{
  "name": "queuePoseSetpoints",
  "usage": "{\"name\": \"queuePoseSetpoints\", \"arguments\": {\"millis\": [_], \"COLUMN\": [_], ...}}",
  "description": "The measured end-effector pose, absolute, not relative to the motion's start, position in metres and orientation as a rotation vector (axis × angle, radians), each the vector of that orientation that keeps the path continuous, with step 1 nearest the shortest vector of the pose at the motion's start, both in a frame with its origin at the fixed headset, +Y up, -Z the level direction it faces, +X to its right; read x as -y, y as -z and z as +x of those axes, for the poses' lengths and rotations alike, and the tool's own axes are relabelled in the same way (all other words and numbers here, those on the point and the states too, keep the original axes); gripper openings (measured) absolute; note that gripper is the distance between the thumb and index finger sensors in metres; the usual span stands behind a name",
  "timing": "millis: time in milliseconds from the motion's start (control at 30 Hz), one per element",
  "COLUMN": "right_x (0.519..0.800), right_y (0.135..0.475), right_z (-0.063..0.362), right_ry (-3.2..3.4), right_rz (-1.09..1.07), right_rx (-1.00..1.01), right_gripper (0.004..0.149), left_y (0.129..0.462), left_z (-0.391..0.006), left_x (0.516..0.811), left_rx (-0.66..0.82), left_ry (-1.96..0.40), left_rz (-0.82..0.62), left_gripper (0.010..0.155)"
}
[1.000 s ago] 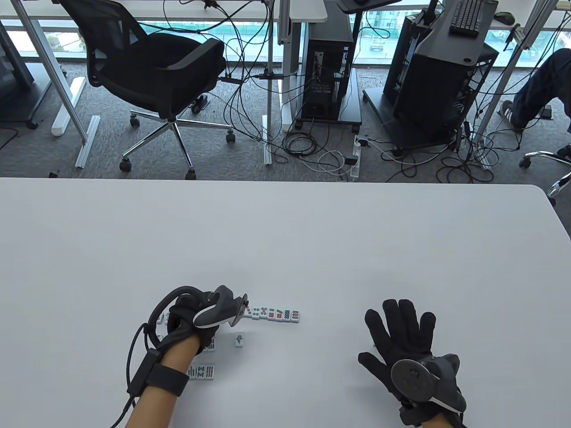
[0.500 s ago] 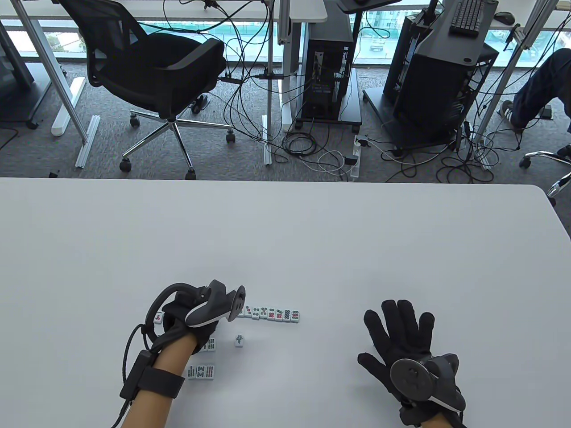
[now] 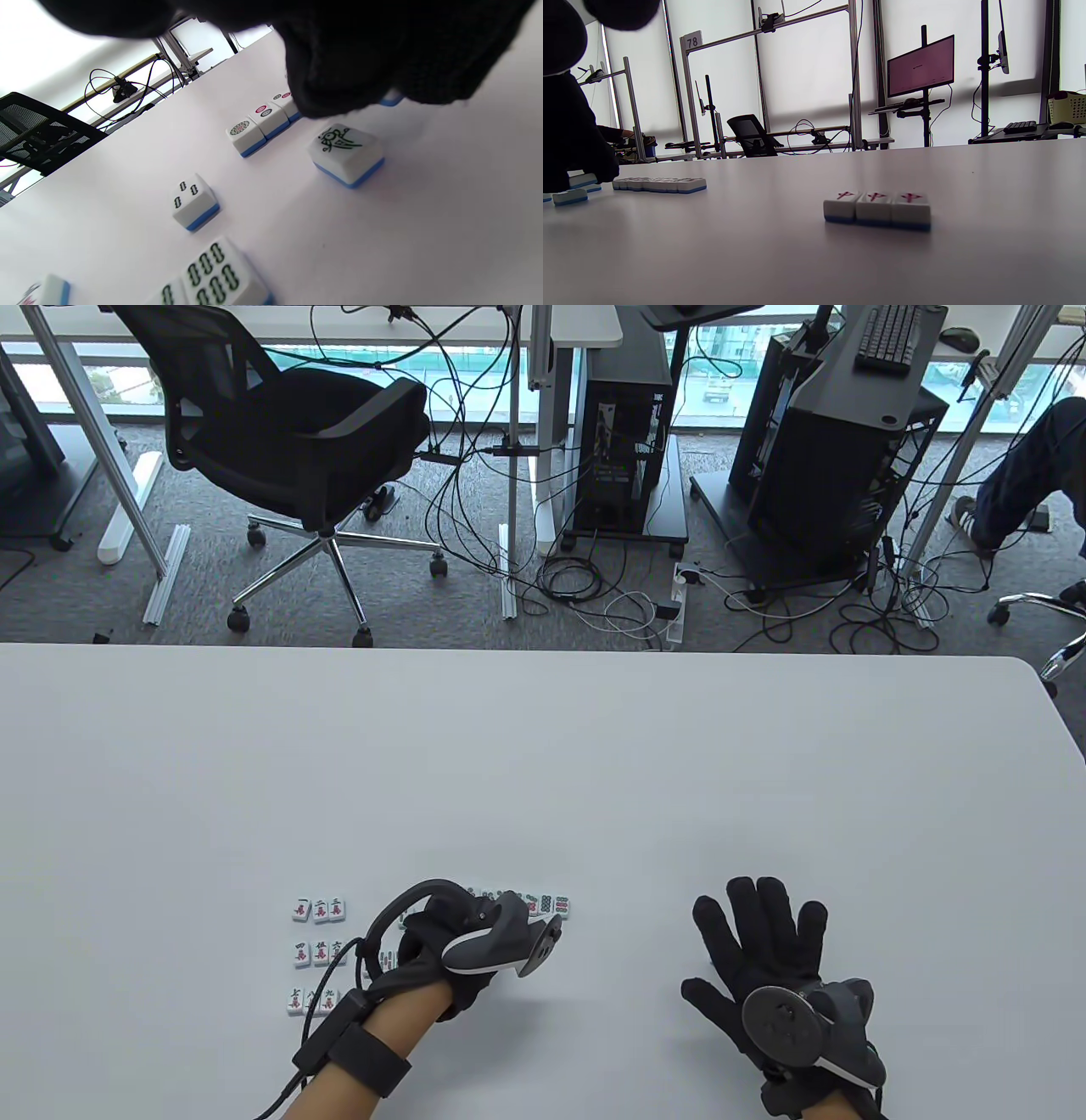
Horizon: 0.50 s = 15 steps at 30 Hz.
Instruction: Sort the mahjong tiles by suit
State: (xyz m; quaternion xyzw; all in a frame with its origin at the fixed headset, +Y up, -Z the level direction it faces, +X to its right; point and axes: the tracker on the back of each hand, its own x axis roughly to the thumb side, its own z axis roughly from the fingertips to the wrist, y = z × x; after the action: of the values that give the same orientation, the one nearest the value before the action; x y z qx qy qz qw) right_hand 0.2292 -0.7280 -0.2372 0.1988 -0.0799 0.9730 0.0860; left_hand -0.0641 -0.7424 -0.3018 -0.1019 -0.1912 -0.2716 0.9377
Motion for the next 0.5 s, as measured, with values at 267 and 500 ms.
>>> {"name": "queuePoseSetpoints", "arguments": {"millis": [267,500], "right_x": [0.729,0.729], "right_y": [0.237,0.238], "right_z": [0.229,0.229], "right_ry": [-2.905,-2.899], "right_rz": [0.585,0.576], "right_rx": [0.218,0.207], "right_gripper": [0.079,0.079], "left_y": [0.302,0.299], "left_z": [-0.075,-0.090], "left_x": [0.755,0.726], "left_rx": [0.383,0.333], "left_ry": [0.612,0.583], "left_rz": [-0.227,-0.161], "left_gripper": [0.061,0.063]}}
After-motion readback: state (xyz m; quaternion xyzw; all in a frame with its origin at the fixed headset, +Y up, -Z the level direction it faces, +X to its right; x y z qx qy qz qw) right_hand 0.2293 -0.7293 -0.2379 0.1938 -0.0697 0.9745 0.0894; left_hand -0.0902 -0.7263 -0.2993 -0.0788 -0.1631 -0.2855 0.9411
